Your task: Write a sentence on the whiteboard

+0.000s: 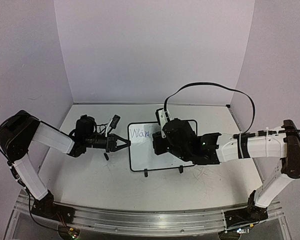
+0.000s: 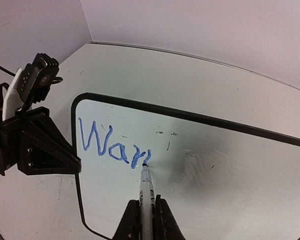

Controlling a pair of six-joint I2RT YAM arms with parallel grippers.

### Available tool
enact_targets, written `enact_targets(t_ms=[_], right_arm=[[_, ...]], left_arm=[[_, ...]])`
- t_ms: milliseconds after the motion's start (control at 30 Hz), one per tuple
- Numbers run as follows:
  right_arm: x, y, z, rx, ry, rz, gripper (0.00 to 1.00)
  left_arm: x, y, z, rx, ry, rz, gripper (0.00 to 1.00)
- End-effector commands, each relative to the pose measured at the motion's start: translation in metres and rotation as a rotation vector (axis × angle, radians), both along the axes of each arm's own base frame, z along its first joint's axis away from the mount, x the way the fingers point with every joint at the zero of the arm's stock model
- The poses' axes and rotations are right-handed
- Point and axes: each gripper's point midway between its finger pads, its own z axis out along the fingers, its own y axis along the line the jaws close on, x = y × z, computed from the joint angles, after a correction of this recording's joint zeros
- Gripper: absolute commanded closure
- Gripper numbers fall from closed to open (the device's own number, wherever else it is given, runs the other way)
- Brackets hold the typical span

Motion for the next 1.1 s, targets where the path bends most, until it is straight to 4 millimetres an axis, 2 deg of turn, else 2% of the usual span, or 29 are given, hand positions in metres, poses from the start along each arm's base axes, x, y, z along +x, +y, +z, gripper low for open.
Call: enact_targets(t_ms=[0, 433, 1067], right_arm=[[-0.001, 0.001, -0.006, -0.007, 0.010, 0.000, 1.00], [-0.001, 0.002, -0.008, -0.013, 0.014, -0.001, 1.00], [0.014, -0.001, 0.017, 0.017, -0.054, -0.068, 1.00]], left_arm=[[-0.006, -0.008, 0.021, -0.037, -0.045, -0.055, 1.00], [-0.006, -0.008, 0.021, -0.036, -0.042, -0.053, 1.00], [-0.006, -0.008, 0.022, -0.037, -0.048, -0.053, 1.00]])
